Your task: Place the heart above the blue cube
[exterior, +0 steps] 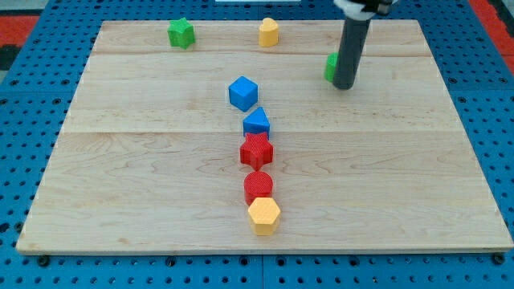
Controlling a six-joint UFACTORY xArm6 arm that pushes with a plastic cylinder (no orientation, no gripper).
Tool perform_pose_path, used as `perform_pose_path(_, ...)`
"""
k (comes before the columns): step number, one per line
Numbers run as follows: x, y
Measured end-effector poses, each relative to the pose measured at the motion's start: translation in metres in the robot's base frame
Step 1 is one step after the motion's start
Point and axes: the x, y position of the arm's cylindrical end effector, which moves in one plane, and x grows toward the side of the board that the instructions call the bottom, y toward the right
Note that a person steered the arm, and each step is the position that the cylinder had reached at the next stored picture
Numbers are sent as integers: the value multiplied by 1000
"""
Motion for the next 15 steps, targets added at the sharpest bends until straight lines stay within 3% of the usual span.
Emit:
perform_pose_path(1, -58, 0)
perform_pose_path(2, -77, 0)
perform_pose_path(3, -42, -89)
perform_pose_path(4, -94, -152)
perform_pose_path(5, -137, -153)
perform_pose_path(6, -137, -135)
perform_pose_path(7, -136, -76)
perform_pose_path(8, -92, -69)
perform_pose_path(9, -80, -147)
perform_pose_path(10, -81, -131)
perform_pose_path(11, -118, -88)
perform_pose_path(12, -69, -79)
perform_pose_path(15, -14, -102)
